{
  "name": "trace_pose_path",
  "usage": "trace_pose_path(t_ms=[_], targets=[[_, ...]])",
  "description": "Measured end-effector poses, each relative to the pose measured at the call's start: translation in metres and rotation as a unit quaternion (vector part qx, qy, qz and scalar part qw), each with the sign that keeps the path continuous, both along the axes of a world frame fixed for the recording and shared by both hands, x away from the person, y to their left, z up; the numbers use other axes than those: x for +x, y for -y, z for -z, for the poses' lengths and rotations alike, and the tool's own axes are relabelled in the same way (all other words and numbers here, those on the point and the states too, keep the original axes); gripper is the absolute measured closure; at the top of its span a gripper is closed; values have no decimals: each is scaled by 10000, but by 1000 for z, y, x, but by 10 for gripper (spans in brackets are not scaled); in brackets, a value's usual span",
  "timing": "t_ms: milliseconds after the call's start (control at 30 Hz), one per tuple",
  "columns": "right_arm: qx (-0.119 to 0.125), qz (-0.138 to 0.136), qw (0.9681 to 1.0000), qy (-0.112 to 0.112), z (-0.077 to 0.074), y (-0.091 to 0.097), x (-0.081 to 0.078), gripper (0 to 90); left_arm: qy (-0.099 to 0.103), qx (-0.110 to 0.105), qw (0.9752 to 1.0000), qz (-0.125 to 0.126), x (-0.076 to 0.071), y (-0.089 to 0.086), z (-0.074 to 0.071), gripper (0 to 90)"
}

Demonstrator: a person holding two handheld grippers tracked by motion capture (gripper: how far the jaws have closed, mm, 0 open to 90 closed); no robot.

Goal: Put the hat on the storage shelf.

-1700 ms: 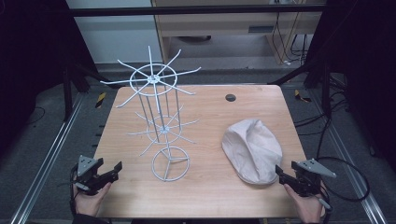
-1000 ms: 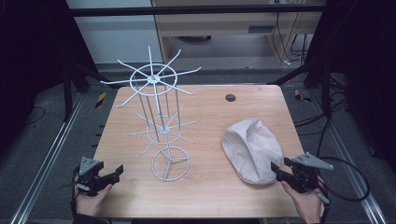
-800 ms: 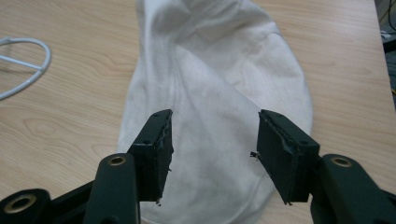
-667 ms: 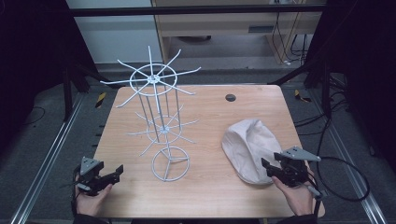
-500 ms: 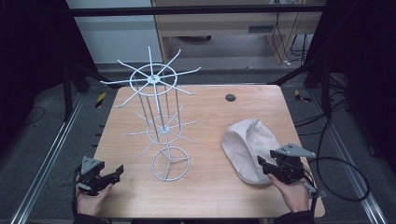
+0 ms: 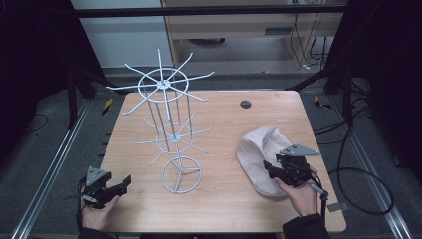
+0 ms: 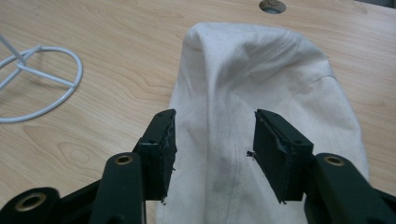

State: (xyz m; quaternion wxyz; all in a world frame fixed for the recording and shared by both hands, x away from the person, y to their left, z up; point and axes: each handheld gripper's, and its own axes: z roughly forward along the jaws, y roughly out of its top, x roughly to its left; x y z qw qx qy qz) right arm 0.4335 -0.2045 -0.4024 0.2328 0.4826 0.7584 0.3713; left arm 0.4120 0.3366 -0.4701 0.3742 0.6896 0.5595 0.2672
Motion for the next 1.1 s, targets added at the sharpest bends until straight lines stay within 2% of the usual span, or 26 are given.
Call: trace_pose_path(t_ms=[300,833,1033,1100], targets=[[-153,21,9998,-110,4,-10,17,516,1,24,10000,21,0,0,0,237],[-250,69,9990,-357,18,-15,38,554,-50,76,10000,28,1,0,0,242],[-473,106,9976,-492,26,-17,43,593,-45,84,10000,19,1,0,-1,244],[-479,98,9974,-529,27,-17,44,614,-51,66,10000,8,1,0,-1,246]])
